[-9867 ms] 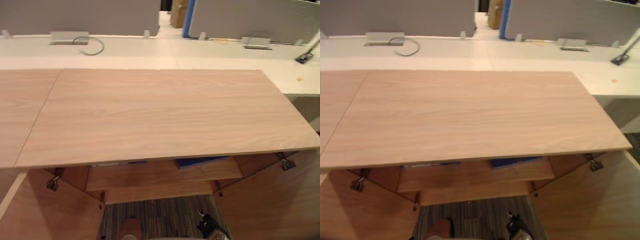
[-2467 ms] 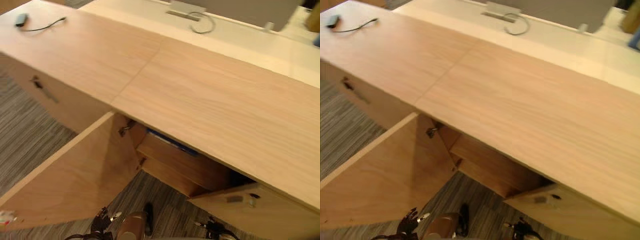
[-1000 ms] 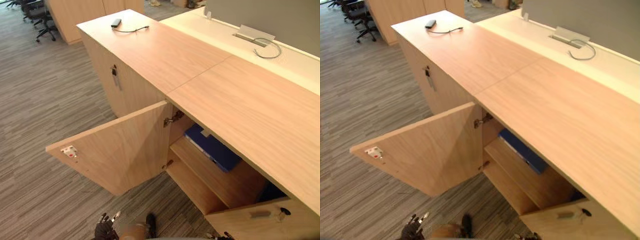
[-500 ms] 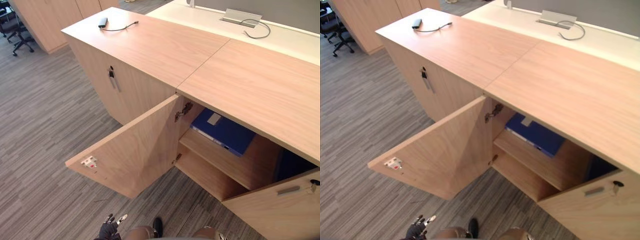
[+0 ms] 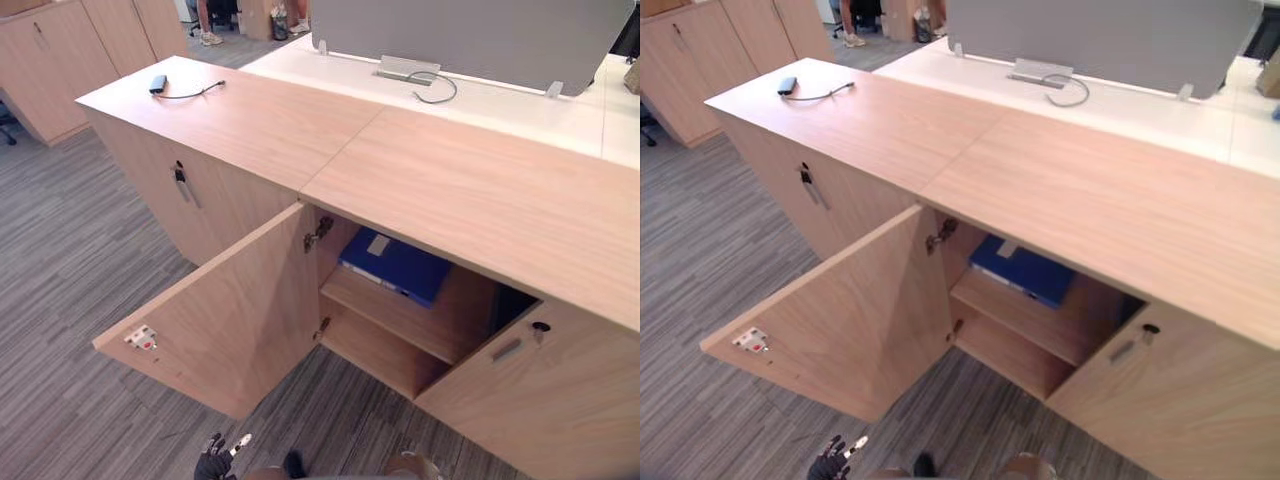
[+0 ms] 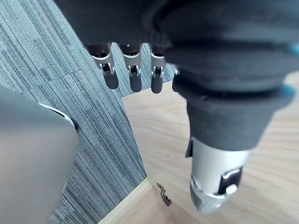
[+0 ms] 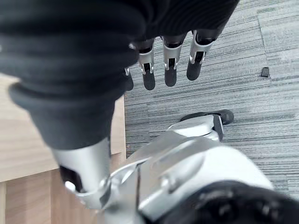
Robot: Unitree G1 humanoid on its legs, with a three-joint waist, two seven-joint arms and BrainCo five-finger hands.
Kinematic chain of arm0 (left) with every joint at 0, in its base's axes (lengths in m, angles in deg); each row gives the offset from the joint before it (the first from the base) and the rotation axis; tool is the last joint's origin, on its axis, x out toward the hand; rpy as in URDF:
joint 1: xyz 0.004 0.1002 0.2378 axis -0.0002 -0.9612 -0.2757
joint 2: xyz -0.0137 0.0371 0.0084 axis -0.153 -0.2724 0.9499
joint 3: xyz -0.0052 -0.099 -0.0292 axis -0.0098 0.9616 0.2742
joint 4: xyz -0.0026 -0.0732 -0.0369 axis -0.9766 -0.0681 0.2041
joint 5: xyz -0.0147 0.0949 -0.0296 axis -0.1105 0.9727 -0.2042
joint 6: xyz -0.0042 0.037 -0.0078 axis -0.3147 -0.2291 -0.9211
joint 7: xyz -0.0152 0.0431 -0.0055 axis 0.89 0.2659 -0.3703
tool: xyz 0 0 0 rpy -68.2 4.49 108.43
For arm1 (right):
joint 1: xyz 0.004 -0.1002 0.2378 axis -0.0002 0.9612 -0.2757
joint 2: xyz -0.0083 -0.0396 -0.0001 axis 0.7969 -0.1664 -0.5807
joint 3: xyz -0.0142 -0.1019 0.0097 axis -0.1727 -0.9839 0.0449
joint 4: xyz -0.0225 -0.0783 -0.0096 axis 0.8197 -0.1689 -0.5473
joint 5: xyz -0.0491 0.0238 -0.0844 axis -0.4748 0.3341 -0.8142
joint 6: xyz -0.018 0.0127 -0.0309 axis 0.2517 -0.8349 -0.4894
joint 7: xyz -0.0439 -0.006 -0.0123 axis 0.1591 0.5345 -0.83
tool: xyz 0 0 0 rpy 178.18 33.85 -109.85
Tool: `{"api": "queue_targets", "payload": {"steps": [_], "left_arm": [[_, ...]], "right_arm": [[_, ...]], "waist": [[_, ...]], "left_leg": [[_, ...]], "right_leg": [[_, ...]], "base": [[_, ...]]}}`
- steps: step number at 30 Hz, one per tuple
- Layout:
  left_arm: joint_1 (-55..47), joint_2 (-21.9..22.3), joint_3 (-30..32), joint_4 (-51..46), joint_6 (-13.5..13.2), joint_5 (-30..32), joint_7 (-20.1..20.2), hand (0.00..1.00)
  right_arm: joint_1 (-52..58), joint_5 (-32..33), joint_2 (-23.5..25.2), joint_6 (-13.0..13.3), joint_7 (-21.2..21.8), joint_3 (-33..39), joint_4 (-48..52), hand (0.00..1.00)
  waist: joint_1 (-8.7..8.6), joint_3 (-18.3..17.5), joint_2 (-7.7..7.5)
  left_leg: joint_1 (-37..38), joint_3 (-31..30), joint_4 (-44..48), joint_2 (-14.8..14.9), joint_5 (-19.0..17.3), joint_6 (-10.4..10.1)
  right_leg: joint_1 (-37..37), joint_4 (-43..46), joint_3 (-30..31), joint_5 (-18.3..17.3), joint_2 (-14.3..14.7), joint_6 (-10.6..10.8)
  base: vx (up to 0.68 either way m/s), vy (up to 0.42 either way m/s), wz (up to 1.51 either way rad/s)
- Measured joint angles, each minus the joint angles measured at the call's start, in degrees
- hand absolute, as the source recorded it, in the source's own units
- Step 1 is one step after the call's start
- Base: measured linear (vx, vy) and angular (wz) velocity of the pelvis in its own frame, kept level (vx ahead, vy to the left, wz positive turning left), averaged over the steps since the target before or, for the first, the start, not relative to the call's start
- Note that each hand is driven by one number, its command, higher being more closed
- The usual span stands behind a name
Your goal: Walk over to the cabinet, pick up the folder, carry it to the office cabinet, place the folder inside the office cabinet, then close the office cabinet door
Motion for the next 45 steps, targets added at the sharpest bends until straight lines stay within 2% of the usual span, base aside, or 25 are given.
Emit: {"api": "queue_targets", "payload": {"steps": [3,9,17,21,27,36,43,45], "left_arm": [[0.02,-0.64,0.41,0.25,0.67,0.26,-0.69,0.00],[-0.19,-1.22,1.78,-2.79,0.96,-1.64,-0.80,0.00],[-2.04,-2.22,4.22,-5.21,2.12,-6.32,-0.39,0.00],[-3.35,-3.35,6.33,-3.69,2.92,-8.65,0.54,0.00],[-2.78,-6.05,13.05,4.29,4.17,-8.58,1.05,0.00],[-1.62,-8.75,17.00,5.07,4.50,-5.97,0.97,0.00],[0.96,-11.84,19.60,-2.09,4.52,-2.27,-0.69,0.00],[1.96,-12.62,19.50,-8.64,4.51,-1.41,-1.86,0.00]], "right_arm": [[0.20,0.42,-0.12,0.78,-0.46,0.00,-0.60,0.00],[0.41,2.41,-0.19,1.32,-0.41,-2.29,-0.33,0.00],[0.67,2.44,-0.32,1.31,-0.36,-4.74,-0.34,0.00],[0.47,2.41,-1.12,1.28,0.38,-5.75,-1.67,0.00],[0.31,2.39,-1.52,1.21,0.58,-5.46,-3.90,0.00],[-1.65,2.46,-1.95,1.19,0.89,-5.46,-5.70,0.00],[-1.92,2.48,-1.96,1.22,1.30,-5.86,-5.68,0.00],[-1.85,2.48,-2.04,1.22,1.33,-6.29,-5.59,0.00]], "waist": [[-0.08,-0.11,-0.01],[0.29,-1.61,-0.54],[0.34,-2.30,-1.66],[0.49,-3.30,-1.68],[0.48,-3.88,-1.89],[0.53,-4.21,-1.90],[1.03,-3.94,-1.94],[1.35,-3.82,-1.92]], "left_leg": [[1.53,-0.08,-3.79,1.10,3.97,-2.50],[3.20,-0.23,-7.20,1.75,6.45,-3.82],[4.24,-0.59,-7.57,1.31,6.97,-3.83],[4.24,-0.58,-7.60,1.22,6.91,-3.86],[5.18,-0.42,-7.61,1.06,6.22,-4.18],[6.28,-0.36,-7.61,0.80,5.27,-4.52],[7.11,-0.41,-7.62,0.64,4.76,-4.56],[7.09,-0.47,-7.62,0.57,4.70,-4.53]], "right_leg": [[2.01,-6.12,0.46,-0.60,3.37,0.82],[5.22,-13.23,0.29,-0.87,5.99,1.20],[7.70,-17.15,0.32,-1.09,6.47,2.42],[8.33,-18.74,0.34,-0.42,6.76,2.74],[10.44,-21.65,0.31,0.40,7.30,2.74],[12.29,-23.29,0.24,0.70,7.50,2.74],[13.43,-23.90,0.17,0.67,7.50,2.71],[13.45,-23.98,0.16,0.67,7.47,2.70]], "base": [[0.04,-0.167,-0.16],[0.03,-0.085,0.00],[-0.05,-0.010,0.02],[0.00,0.000,0.00],[0.01,0.001,-0.01],[0.01,-0.001,0.00],[0.00,0.000,0.00],[0.00,0.000,0.00]]}}
